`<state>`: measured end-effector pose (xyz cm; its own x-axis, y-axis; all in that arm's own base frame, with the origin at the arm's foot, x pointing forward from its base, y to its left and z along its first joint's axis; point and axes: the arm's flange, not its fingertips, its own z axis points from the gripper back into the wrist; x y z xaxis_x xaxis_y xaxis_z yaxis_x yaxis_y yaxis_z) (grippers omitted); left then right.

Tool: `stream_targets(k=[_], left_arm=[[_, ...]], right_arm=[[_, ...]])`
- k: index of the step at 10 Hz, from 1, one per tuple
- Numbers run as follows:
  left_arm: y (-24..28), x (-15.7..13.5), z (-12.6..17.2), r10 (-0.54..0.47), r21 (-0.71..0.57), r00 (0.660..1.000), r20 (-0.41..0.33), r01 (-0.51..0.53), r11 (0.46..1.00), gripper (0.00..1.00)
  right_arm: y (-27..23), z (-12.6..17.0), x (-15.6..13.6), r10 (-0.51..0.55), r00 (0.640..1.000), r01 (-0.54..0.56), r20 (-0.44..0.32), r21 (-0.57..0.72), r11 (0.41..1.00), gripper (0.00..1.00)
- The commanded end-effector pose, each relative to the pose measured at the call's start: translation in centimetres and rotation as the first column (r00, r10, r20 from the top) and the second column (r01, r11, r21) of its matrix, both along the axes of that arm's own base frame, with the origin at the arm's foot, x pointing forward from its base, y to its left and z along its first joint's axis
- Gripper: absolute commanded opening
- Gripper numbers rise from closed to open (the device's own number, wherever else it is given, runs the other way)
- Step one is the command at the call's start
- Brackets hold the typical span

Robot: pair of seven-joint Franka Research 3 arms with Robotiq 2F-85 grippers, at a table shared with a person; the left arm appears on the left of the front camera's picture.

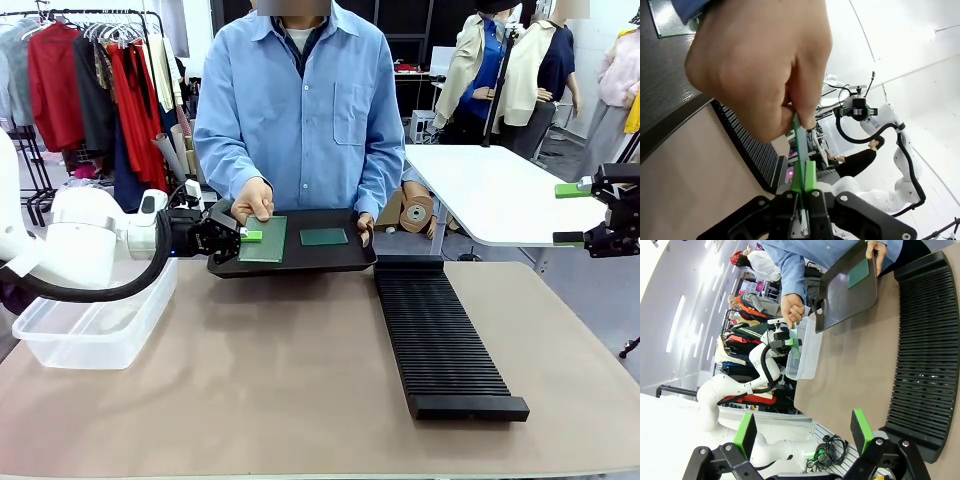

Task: Sort PCBs into racks and boxes based on the side picked up.
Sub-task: Pick up the Blank PCB handed by the Human, then if the short side of the Blank PCB is picked up, insert it into the PCB Rack ; if the long side is picked up, place it in the Organizing box.

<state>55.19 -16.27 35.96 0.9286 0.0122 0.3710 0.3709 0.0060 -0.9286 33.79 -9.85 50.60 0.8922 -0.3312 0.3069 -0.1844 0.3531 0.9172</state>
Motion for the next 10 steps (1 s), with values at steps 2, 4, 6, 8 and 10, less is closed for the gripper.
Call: stream_targets(k=[2,4,6,8,10], left_arm=[[0.09,0.07,-0.05,0.006,0.005,1.0,0.003,-0.006,1.0,0.0],[0.09,0.07,-0.05,0.006,0.005,1.0,0.003,-0.006,1.0,0.0],[0.09,0.07,-0.05,0.006,0.005,1.0,0.003,-0.006,1.0,0.0],[0.09,0.07,-0.05,0.006,0.005,1.0,0.003,-0.006,1.0,0.0],[0.09,0.07,-0.05,0.006,0.005,1.0,0.003,-0.006,1.0,0.0]], right_arm=[[-0.03,0.26,0.11,0.005,1.0,-0.005,0.016,0.006,1.0,1.0],[-0.03,0.26,0.11,0.005,1.0,-0.005,0.016,0.006,1.0,1.0],[-0.03,0.26,0.11,0.005,1.0,-0.005,0.016,0.006,1.0,1.0],[-0.03,0.26,0.11,0.005,1.0,-0.005,0.016,0.006,1.0,1.0],[-0.03,0.26,0.11,0.005,1.0,-0.005,0.016,0.006,1.0,1.0]])
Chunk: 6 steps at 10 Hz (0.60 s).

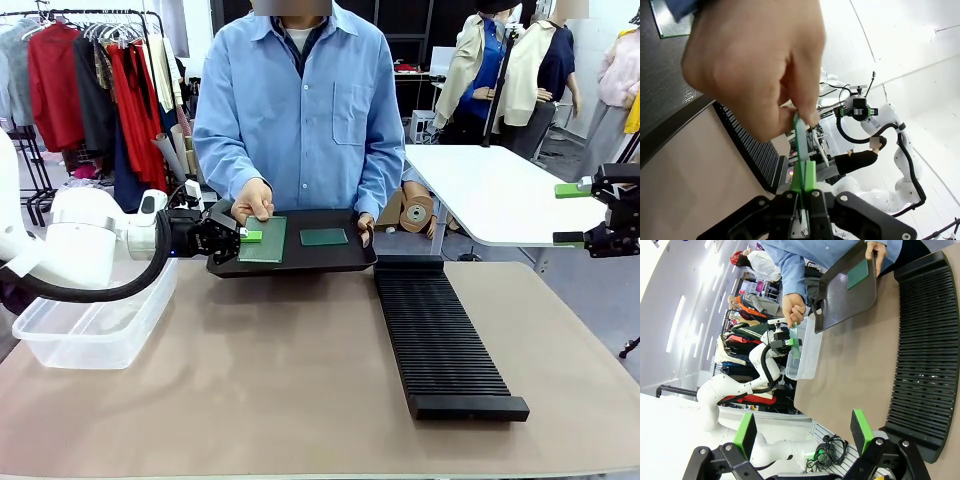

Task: Sort PCBs into racks and boxes based on the side picked up.
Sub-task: If the short side of the Blank PCB is picked up, insert it into the PCB Rack ; if the long side is picked up, place it in the Organizing box.

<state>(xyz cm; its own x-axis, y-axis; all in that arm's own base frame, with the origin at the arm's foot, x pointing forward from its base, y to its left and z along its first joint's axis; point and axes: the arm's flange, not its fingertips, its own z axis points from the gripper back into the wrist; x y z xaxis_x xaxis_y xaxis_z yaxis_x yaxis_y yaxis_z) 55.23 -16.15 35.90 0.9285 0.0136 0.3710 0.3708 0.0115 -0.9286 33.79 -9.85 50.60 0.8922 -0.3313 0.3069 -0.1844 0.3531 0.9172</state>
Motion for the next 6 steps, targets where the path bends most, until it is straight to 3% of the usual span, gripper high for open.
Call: stream_targets(k=[1,6], left_arm=[[-0.03,0.02,0.01,0.003,0.001,1.0,0.003,-0.003,1.0,0.0],[-0.03,0.02,0.01,0.003,0.001,1.0,0.003,-0.003,1.0,0.0]], right_arm=[[-0.03,0.26,0.11,0.005,1.0,-0.005,0.016,0.006,1.0,1.0],[-0.03,0.26,0.11,0.005,1.0,-0.005,0.016,0.006,1.0,1.0]])
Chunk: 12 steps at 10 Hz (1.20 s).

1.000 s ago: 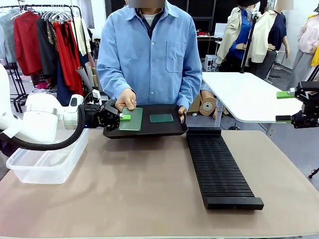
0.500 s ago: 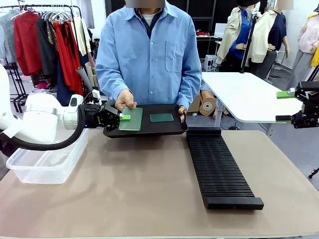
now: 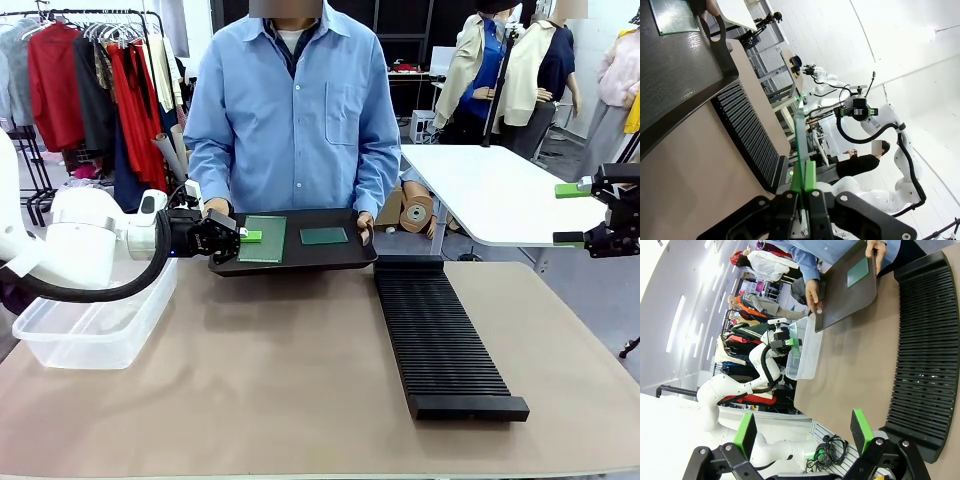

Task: Sort PCBs into racks and boxes based on the side picked up.
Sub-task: If the short side of the Blank PCB is picked up, insert it into the PCB Rack ; if the long side is picked up, place it in the Organizing box.

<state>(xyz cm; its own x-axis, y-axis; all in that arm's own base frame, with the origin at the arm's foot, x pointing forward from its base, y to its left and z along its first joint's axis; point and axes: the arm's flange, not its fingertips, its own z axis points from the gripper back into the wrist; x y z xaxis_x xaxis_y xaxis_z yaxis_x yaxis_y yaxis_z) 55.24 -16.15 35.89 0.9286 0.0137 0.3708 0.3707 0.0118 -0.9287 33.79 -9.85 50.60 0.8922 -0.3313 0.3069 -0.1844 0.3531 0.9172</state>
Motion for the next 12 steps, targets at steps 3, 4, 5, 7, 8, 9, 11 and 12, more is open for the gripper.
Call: stream_targets(k=[3,4,5,7,8,9,11,12], left_arm=[[0.0,0.0,0.0,0.002,0.001,1.0,0.003,-0.002,1.0,0.0],[0.0,0.0,0.0,0.002,0.001,1.0,0.003,-0.002,1.0,0.0],[0.0,0.0,0.0,0.0,0.0,1.0,0.0,0.0,1.0,0.0],[0.3,0.3,0.1,0.002,-0.003,1.0,-0.005,-0.002,1.0,0.0],[0.3,0.4,0.2,0.004,-0.006,1.0,-0.006,-0.004,1.0,0.0],[0.6,0.5,0.7,0.006,-0.004,1.0,-0.013,-0.006,1.0,0.0],[2.9,0.9,3.3,0.021,0.024,0.999,-0.032,-0.021,0.999,0.0],[4.8,1.2,5.0,0.018,0.108,0.999,-0.029,-0.015,0.994,0.0]], right_arm=[[0.0,0.3,0.1,0.005,1.0,-0.005,0.016,0.006,1.0,1.0],[0.0,0.3,0.1,0.005,1.0,-0.005,0.016,0.006,1.0,1.0],[0.0,0.3,0.1,0.005,1.0,-0.005,0.016,0.006,1.0,1.0],[0.0,0.3,0.1,0.005,1.0,-0.005,0.016,0.006,1.0,1.0],[0.0,0.3,0.1,0.005,1.0,-0.005,0.016,0.006,1.0,1.0],[0.0,0.3,0.1,0.005,1.0,-0.005,0.016,0.006,1.0,1.0],[0.0,0.3,0.1,0.005,1.0,-0.005,0.016,0.006,1.0,1.0],[0.0,0.3,0.1,0.005,1.0,-0.005,0.016,0.006,1.0,1.0]])
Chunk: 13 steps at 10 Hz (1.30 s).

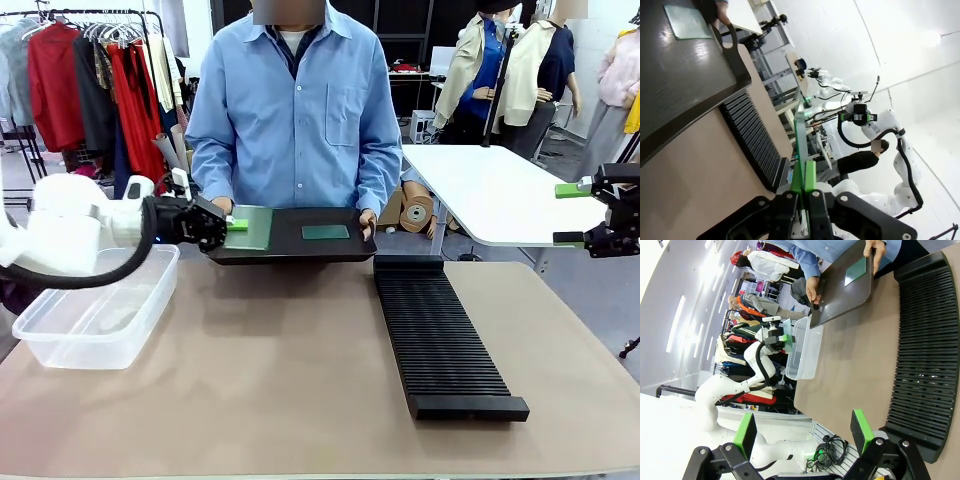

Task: Sort PCBs into racks and boxes based on the side picked up.
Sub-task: If the short side of the Blank PCB is picked up, insert it into the PCB Rack ; if the long side is picked up, place it in the Organizing box.

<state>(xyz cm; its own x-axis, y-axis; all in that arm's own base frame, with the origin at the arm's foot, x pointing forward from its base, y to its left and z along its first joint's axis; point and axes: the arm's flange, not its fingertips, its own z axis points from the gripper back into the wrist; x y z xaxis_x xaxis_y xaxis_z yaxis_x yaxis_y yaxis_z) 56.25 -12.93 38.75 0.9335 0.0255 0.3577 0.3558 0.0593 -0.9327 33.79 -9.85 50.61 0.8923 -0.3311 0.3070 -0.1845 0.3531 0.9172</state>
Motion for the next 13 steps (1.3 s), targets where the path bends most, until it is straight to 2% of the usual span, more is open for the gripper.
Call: stream_targets(k=[1,2,3,4,7,9,12,13], left_arm=[[3.1,0.3,3.2,-0.016,0.148,0.999,-0.032,0.02,0.989,0.0],[4.7,0.5,4.3,-0.021,0.247,0.999,-0.05,0.033,0.968,0.0],[6.0,0.5,5.4,-0.042,0.294,0.997,-0.067,0.06,0.954,0.0],[7.5,0.9,6.5,-0.042,0.358,0.998,-0.054,0.058,0.932,0.0],[11.6,1.3,8.9,0.006,0.516,0.997,-0.081,0.037,0.856,0.0],[12.9,0.7,10.0,0.031,0.63,0.997,-0.072,0.021,0.776,0.0],[13.1,-0.3,10.3,0.098,0.754,0.995,-0.014,-0.054,0.654,0.0],[13.2,-0.6,10.2,0.12,0.802,0.993,0.0,-0.071,0.593,0.0]], right_arm=[[0.0,0.3,0.1,0.005,1.0,-0.005,0.016,0.006,1.0,1.0],[0.0,0.3,0.1,0.005,1.0,-0.005,0.016,0.006,1.0,1.0],[0.0,0.3,0.1,0.005,1.0,-0.005,0.016,0.006,1.0,1.0],[0.0,0.3,0.1,0.005,1.0,-0.005,0.016,0.006,1.0,1.0],[0.0,0.3,0.1,0.005,1.0,-0.005,0.016,0.006,1.0,1.0],[0.0,0.3,0.1,0.005,1.0,-0.005,0.016,0.006,1.0,1.0],[0.0,0.3,0.1,0.005,1.0,-0.005,0.016,0.006,1.0,1.0],[0.0,0.3,0.1,0.005,1.0,-0.005,0.016,0.006,1.0,1.0]])
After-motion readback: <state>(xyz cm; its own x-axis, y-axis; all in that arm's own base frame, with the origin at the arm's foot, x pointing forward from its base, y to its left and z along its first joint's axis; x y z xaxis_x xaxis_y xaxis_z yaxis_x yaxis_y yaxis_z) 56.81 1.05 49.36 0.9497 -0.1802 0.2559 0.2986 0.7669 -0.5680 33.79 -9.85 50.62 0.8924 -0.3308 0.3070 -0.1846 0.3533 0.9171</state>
